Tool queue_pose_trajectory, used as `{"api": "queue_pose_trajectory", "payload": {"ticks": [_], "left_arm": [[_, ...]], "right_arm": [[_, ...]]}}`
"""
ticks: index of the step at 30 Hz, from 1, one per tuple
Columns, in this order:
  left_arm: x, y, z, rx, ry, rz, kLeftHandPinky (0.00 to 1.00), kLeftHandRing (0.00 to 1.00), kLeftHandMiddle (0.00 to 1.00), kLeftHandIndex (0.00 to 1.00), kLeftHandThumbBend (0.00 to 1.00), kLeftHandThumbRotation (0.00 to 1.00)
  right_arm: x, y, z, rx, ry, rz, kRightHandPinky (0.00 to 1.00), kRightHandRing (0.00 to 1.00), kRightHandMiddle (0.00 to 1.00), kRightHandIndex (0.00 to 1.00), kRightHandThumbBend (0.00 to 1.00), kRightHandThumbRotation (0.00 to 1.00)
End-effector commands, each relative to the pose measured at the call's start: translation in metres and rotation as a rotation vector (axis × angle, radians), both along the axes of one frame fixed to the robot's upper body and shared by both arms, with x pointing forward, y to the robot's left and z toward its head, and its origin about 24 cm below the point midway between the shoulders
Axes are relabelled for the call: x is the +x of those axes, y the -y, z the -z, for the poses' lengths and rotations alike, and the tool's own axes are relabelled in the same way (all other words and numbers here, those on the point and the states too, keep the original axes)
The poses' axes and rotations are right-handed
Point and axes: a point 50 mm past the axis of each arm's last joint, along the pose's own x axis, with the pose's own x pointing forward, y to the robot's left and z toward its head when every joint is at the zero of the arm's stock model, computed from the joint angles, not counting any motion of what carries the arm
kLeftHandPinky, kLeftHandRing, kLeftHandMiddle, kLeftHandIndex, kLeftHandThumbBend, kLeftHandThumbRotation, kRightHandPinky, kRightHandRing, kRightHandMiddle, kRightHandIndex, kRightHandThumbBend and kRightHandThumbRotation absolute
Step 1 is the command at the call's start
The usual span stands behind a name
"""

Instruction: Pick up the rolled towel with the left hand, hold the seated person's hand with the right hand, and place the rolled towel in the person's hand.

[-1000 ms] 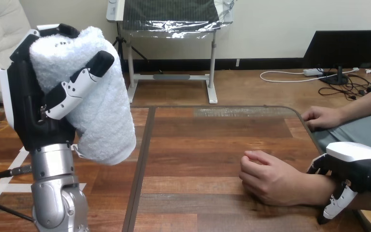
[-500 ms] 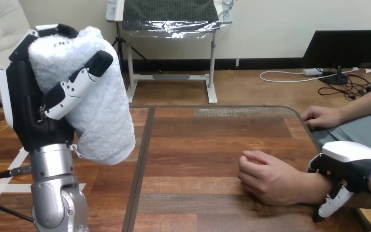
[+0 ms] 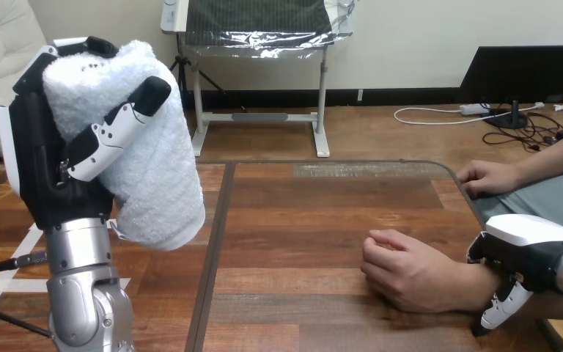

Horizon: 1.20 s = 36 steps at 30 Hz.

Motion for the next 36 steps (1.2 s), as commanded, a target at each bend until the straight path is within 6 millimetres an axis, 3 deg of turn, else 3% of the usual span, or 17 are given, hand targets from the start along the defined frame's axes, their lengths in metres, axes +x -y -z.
{"api": "queue_pose_trajectory", "payload": {"ticks": [1, 36], "left_arm": [[0.005, 0.006, -0.030, 0.024, 0.125, 0.009, 0.25, 0.32, 0.39, 0.40, 0.68, 0.00], [0.010, 0.008, -0.028, 0.019, 0.123, 0.034, 0.24, 0.32, 0.39, 0.40, 0.64, 0.00]], "right_arm": [[-0.007, -0.009, 0.020, 0.025, -0.061, -0.013, 0.17, 0.25, 0.36, 0.44, 0.84, 0.11], [-0.002, -0.001, 0.004, 0.103, 0.021, 0.008, 0.18, 0.24, 0.33, 0.36, 0.83, 0.03]]}}
